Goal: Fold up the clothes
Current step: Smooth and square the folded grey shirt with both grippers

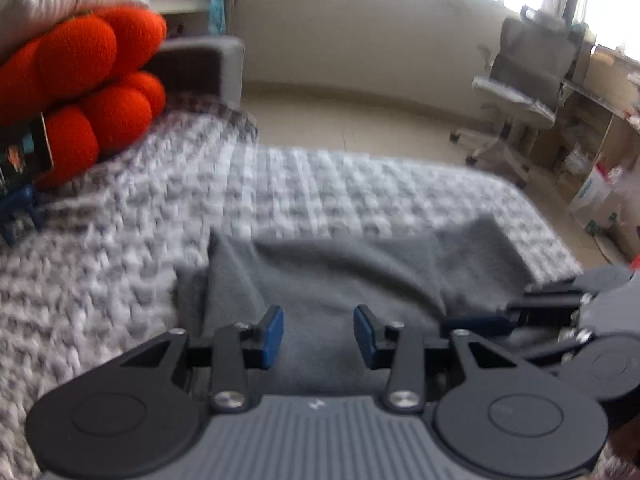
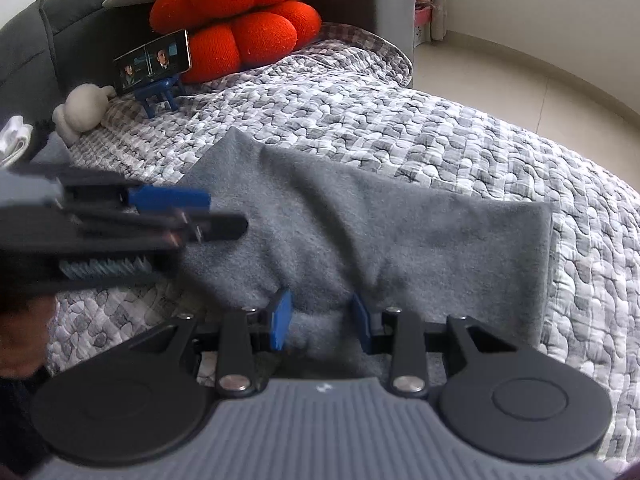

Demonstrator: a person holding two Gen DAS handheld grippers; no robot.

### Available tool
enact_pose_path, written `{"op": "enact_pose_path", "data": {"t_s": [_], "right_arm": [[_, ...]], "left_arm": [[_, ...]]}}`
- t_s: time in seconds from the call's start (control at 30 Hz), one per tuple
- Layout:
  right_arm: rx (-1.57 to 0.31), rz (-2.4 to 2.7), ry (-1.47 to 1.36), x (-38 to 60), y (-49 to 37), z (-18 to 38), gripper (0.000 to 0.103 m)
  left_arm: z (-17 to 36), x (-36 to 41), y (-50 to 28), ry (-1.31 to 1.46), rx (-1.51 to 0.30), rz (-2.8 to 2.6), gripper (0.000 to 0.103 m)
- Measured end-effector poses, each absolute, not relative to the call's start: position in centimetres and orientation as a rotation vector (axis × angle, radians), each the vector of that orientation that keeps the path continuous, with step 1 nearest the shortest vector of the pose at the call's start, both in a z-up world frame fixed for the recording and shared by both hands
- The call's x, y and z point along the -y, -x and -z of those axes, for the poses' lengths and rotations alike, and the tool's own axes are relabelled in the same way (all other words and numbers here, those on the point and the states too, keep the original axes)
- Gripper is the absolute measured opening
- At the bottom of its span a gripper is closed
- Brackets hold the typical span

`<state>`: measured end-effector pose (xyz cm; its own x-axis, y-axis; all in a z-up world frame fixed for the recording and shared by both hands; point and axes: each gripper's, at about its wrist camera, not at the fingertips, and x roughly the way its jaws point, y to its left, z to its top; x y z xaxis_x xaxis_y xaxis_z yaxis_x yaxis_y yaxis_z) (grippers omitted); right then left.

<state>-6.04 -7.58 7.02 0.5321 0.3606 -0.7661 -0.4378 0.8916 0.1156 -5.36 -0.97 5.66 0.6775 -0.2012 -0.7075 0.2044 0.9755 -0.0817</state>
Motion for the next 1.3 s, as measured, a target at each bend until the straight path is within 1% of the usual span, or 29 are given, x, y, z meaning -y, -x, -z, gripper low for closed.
{"op": "enact_pose_path", "data": {"t_s": [0.1,1.3], "right_arm": [[-0.89,-0.475,0.095,7.7,6.1,-7.0,0.036],[-0.89,-0.453,0.096,8.9,6.3,-6.9,0.036]], "left_arm": [[-4.8,0.9,5.0,-0.001,-0.81,0.218,0.042],[-4.7,1.0,5.0,-0.007,-0.813,0.219,0.042]]}}
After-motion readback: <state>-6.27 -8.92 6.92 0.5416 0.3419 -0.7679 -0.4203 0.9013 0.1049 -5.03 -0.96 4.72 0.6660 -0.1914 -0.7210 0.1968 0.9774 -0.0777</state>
